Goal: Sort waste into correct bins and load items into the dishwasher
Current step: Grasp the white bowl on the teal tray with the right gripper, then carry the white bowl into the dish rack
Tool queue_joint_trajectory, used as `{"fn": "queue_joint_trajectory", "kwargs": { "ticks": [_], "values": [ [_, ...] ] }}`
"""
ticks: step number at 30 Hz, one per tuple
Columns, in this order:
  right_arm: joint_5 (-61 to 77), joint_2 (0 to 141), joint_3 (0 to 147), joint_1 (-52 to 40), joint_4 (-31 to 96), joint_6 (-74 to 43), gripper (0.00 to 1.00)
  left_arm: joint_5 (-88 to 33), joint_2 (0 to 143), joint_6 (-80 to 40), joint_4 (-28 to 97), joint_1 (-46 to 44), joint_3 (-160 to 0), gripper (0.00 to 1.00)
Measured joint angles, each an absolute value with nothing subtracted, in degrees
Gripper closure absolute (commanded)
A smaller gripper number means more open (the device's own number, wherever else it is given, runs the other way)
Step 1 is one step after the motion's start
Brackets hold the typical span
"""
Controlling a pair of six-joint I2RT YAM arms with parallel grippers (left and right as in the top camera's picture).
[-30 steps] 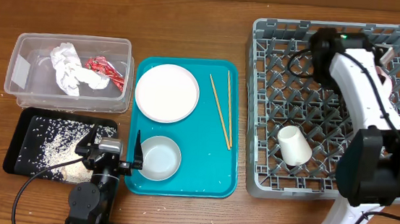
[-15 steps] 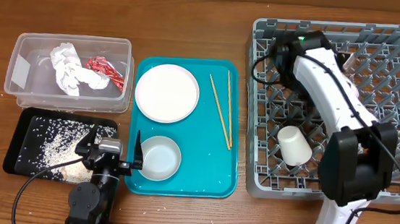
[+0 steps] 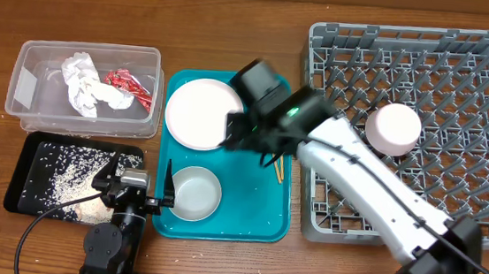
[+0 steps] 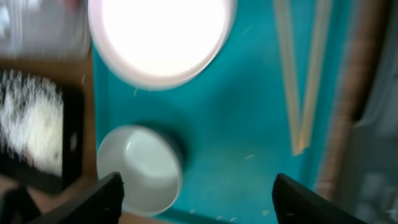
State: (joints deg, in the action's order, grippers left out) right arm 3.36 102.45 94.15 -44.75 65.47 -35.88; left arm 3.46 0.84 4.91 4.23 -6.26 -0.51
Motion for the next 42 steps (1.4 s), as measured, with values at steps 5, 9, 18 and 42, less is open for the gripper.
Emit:
{"fn": "queue_joint_trajectory", "kwargs": {
  "ticks": [5, 9, 18, 42],
  "values": [
    [7.3, 102.8, 81.4, -51.4, 52.8, -38.5, 0.26, 3.4, 0.9, 4.9, 4.3, -6.3, -0.5, 0.00],
    [9.3, 103.4, 68.5, -52.9, 40.2, -41.1, 0.51, 3.4, 0.9, 4.9, 4.3, -6.3, -0.5, 0.00],
    [12.0, 103.5, 64.6, -52.6, 37.0, -42.5, 0.87, 3.4, 0.9, 4.9, 4.3, -6.3, -0.5, 0.00],
    [-51.7, 76.2, 78.3, -16.3, 63.5, -38.9, 0.96, 3.4, 0.9, 4.9, 4.3, -6.3, -0.5, 0.00]
  ]
}}
